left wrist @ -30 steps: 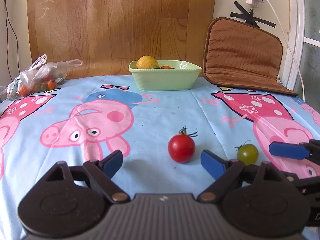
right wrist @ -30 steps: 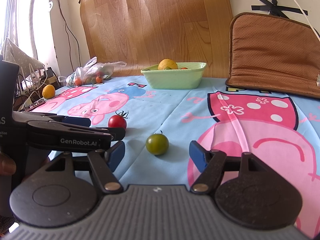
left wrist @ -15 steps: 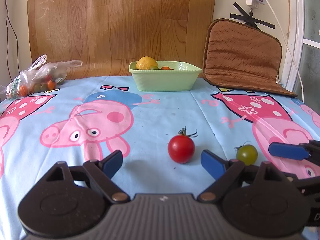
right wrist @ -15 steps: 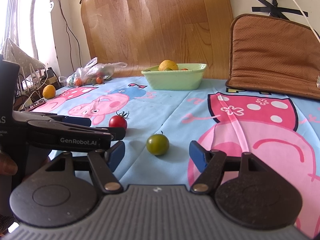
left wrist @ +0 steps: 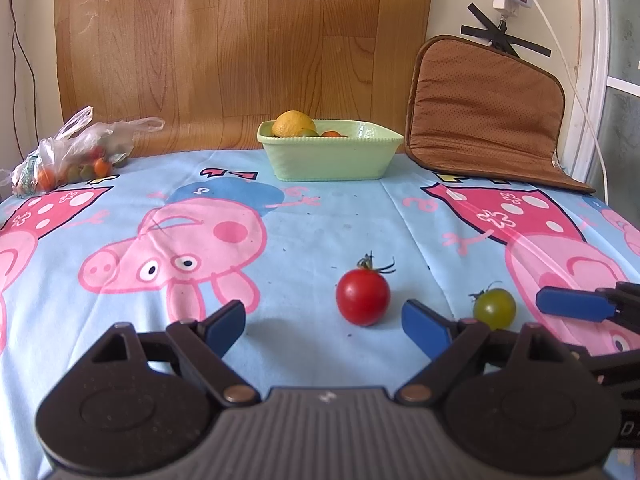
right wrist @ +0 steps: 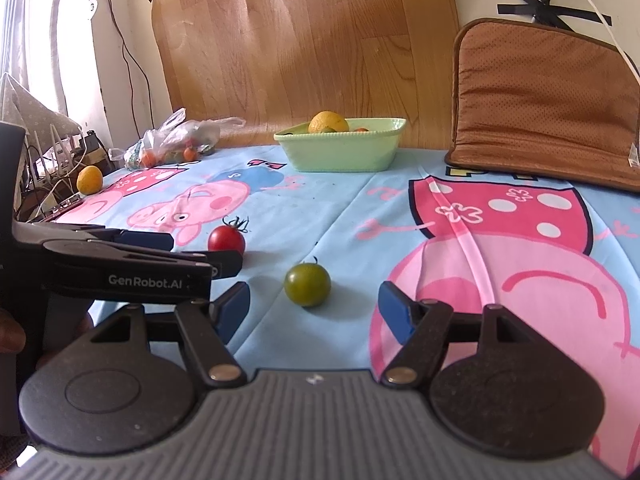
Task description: Organize fruits
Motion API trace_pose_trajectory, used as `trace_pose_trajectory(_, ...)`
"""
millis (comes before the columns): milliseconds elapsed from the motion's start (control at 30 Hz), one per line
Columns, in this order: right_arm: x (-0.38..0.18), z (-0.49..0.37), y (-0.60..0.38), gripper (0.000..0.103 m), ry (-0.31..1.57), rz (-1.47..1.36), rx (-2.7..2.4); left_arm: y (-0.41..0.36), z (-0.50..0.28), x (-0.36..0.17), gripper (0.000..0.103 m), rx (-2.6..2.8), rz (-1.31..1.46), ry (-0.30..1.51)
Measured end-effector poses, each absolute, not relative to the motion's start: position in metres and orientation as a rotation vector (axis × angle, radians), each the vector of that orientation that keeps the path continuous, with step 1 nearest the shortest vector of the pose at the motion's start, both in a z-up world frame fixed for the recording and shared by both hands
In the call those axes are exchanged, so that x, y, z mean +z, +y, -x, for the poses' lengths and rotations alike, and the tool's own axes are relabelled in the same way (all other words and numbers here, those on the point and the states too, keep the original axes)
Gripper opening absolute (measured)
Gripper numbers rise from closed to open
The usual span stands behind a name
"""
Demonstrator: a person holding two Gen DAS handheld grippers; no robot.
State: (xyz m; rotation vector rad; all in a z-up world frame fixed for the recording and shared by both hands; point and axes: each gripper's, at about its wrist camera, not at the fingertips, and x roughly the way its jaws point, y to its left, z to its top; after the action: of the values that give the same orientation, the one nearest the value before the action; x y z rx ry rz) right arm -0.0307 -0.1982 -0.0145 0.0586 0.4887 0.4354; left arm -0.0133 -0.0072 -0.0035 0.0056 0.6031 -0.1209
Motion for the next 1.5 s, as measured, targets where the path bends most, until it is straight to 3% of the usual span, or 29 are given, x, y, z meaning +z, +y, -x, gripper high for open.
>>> trace_pose_trajectory(400, -0.015, 0.030, -0.197, 0.073, 0.490, -0.047, 0.432, 0.000, 0.020, 0.000, 0.088, -0.177, 0.044, 0.549)
trace_pose_trajectory(600, -0.015, 0.030, -0.198, 0.072, 0.488, -0.042, 0.440, -0.008, 0.022, 0.001, 0.083, -0.197, 0.004, 0.541)
trace_pose_trajectory(833, -0.016, 0.025, -0.195, 0.061, 0.515, -0.028, 0.445, -0.012, 0.015, 0.002, 0.075, -0.243, -0.010, 0.562)
trace_pose_trajectory(900, -0.016, 0.022, -0.193, 0.060, 0.521, -0.017, 0.442, -0.013, 0.008, 0.004, 0.071, -0.246, -0.005, 0.571)
trace_pose_trajectory(967, -0.015, 0.019, -0.188, 0.056, 0.524, 0.008, 0.442, -0.014, 0.000, 0.002, 0.051, -0.257, 0.007, 0.606)
trace_pose_trajectory(1000, -0.015, 0.017, -0.187, 0.048, 0.527, 0.022, 0.441, -0.014, -0.003, 0.000, 0.045, -0.265, 0.017, 0.630)
trace_pose_trajectory(1033, -0.014, 0.016, -0.185, 0.031, 0.527, 0.041, 0.437, -0.014, -0.001, 0.000, 0.034, -0.262, 0.012, 0.616)
trace_pose_trajectory(1067, -0.013, 0.013, -0.184, 0.029, 0.530, 0.058, 0.441, -0.014, -0.001, 0.000, 0.030, -0.277, 0.014, 0.627)
trace_pose_trajectory(1267, 0.001, -0.013, -0.188, 0.028, 0.516, 0.025, 0.470, -0.009, -0.017, 0.024, 0.030, -0.331, 0.067, 0.595)
trace_pose_trajectory(1500, 0.033, -0.096, -0.187, 0.029, 0.405, -0.026, 0.447, -0.011, -0.111, 0.060, 0.030, -0.295, 0.031, 0.521)
